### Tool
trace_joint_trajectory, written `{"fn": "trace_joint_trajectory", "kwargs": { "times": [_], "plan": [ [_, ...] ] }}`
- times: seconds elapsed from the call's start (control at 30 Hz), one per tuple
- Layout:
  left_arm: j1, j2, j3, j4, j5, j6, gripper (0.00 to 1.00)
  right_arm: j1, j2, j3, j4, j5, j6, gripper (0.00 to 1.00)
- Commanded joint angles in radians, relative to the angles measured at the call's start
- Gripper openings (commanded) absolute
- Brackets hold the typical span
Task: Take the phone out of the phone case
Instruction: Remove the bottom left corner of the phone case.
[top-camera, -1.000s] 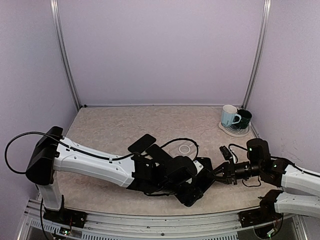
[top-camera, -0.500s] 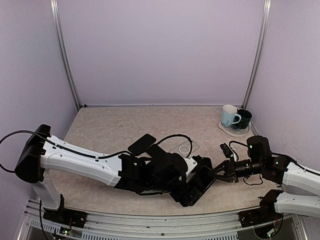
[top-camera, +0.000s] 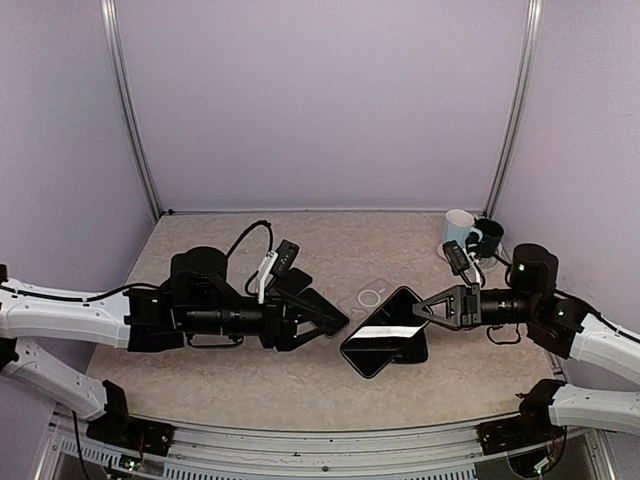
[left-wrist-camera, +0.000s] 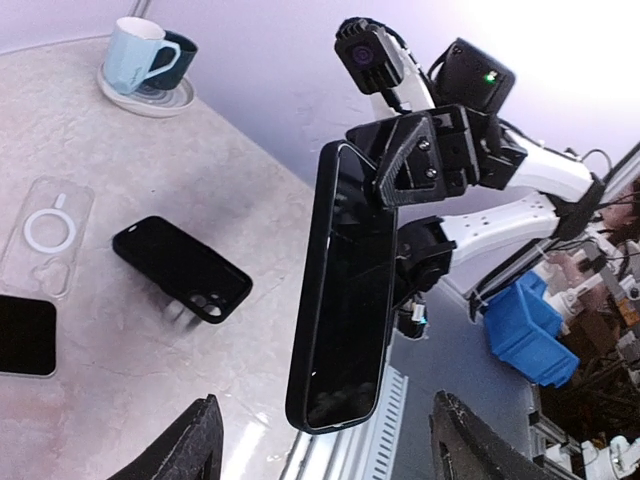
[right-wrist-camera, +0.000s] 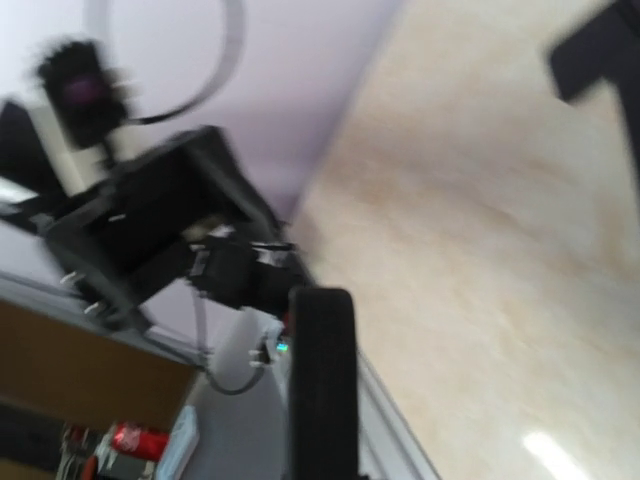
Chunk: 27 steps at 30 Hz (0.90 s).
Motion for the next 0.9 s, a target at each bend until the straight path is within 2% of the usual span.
{"fn": "trace_joint_trajectory", "kwargs": {
  "times": [0.0, 0.37, 0.6, 0.77, 0.87],
  "plan": [
    [0.036, -0.04, -0.058, 0.241, 0.227, -0.113, 0.67, 0.004, -0.01, 0.04, 0.288, -0.137, 0.045, 0.0],
    [0.03, 0.068, -0.049, 0.561, 0.444, -0.278, 0.39, 0.004, 0.009, 0.06, 0.501, -0.211, 0.14, 0.0],
    [0.003, 0.119, -0.005, 0.549, 0.453, -0.277, 0.39, 0.004, 0.028, 0.074, 0.595, -0.235, 0.186, 0.0],
    [-0.007, 0.121, 0.009, 0.541, 0.448, -0.279, 0.34, 0.004, 0.025, 0.082, 0.61, -0.245, 0.19, 0.0],
    [-0.013, 0.117, 0.014, 0.559, 0.457, -0.289, 0.25, 0.004, 0.024, 0.079, 0.621, -0.25, 0.199, 0.0]
  ]
}}
